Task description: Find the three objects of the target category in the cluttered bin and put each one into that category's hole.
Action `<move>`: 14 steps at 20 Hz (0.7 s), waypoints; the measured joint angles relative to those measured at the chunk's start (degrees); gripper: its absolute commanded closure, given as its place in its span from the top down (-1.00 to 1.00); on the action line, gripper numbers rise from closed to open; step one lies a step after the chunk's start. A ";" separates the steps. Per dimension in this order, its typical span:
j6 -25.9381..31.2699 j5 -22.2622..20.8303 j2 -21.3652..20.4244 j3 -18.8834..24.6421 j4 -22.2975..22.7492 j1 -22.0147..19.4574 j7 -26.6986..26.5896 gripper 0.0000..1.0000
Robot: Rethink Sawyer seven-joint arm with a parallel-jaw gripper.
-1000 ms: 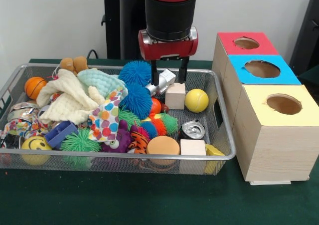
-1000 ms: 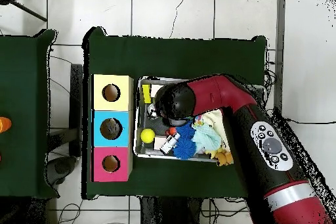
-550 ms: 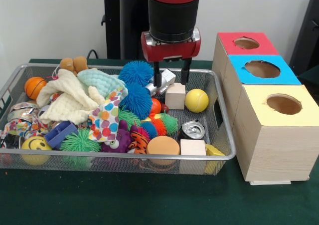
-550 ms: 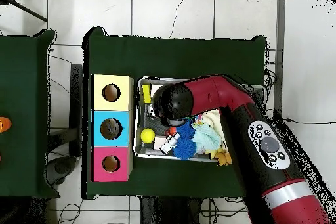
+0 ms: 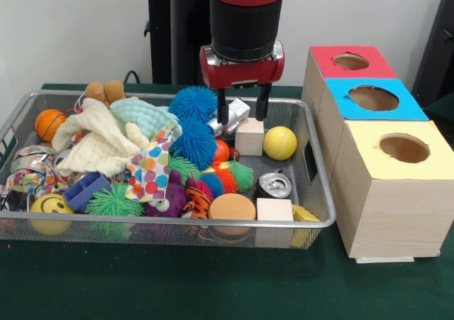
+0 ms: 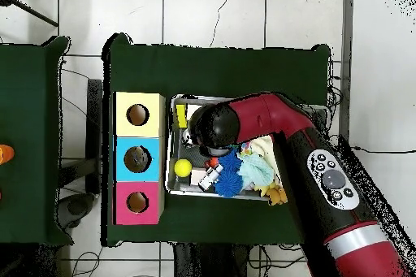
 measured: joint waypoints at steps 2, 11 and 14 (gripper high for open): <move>0.00 -0.07 0.00 -0.09 0.01 0.00 0.00 1.00; 0.00 -0.67 0.00 -0.76 0.01 0.00 0.00 1.00; -0.02 -1.28 0.02 -1.00 0.01 0.00 0.00 1.00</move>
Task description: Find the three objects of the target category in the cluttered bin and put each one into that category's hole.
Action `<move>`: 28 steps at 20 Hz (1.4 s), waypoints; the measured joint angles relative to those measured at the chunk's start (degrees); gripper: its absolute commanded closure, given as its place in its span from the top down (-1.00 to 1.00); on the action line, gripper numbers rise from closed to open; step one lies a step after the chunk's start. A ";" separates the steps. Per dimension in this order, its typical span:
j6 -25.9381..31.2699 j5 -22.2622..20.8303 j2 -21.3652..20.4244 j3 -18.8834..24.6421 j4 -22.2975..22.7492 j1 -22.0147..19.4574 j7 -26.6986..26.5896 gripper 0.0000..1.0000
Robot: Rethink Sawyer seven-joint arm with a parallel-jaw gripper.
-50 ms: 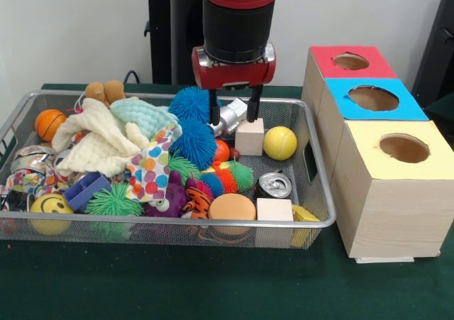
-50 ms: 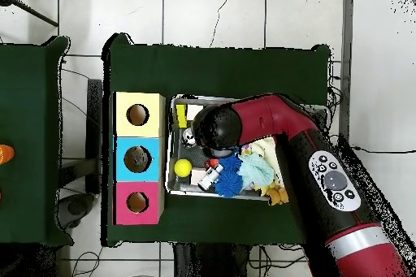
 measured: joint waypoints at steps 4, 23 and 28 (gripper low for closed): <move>-0.19 -0.46 0.04 -0.27 0.00 0.00 0.00 1.00; -0.26 -0.73 -0.17 -0.51 -0.63 -1.37 0.00 1.00; -0.26 -0.76 -0.14 -0.51 -1.21 -1.38 0.00 1.00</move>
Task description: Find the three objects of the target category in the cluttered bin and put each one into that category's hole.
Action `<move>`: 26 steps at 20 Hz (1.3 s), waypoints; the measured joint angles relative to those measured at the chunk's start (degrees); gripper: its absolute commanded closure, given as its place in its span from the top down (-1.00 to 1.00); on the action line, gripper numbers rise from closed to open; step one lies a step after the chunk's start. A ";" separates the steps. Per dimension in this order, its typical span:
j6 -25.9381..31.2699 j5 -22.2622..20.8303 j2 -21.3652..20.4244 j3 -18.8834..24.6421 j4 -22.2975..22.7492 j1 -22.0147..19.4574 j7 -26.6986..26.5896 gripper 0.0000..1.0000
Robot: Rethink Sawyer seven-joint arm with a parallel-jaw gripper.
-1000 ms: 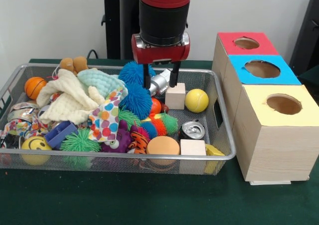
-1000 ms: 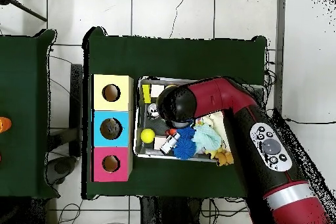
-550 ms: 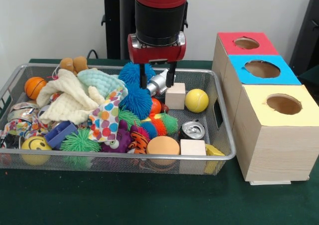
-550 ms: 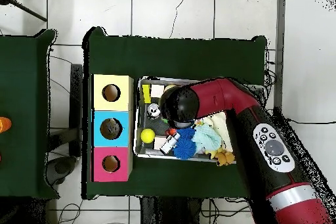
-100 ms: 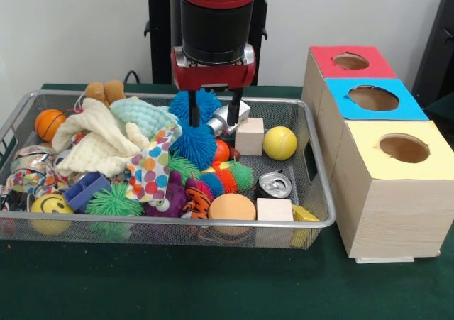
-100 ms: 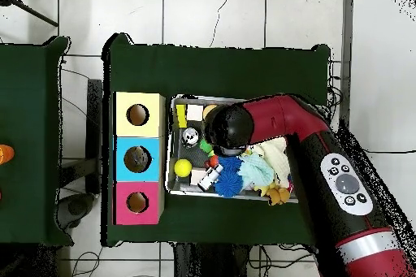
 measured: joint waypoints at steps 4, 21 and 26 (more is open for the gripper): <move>0.00 0.00 0.10 0.01 -0.58 0.00 0.00 1.00; 6.13 0.01 -0.75 0.05 -4.83 -0.20 -0.01 1.00; 12.06 0.05 -0.71 0.25 -8.59 -0.21 -0.45 1.00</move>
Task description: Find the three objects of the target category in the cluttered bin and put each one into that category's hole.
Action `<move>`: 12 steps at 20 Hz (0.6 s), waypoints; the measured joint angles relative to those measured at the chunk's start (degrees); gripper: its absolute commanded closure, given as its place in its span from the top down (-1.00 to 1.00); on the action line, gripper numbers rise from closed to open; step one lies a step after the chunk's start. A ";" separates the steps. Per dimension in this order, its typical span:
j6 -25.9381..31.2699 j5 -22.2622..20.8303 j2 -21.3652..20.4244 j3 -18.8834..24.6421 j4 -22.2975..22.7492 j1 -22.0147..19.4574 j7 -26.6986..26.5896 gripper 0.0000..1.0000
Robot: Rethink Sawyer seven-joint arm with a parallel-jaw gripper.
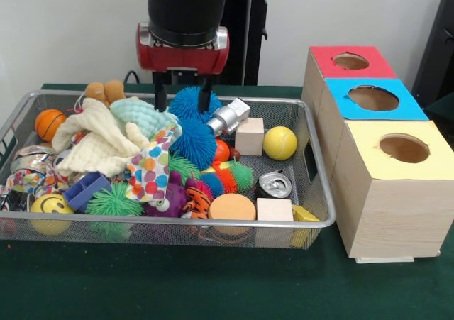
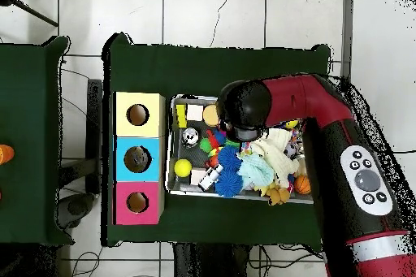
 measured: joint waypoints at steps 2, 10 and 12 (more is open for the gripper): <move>1.15 -0.03 0.31 0.04 -1.52 0.01 -0.25 1.00; 0.77 -1.19 4.59 0.07 -8.36 0.63 -0.60 1.00; -0.09 -1.82 5.82 0.07 -9.27 0.81 -0.60 1.00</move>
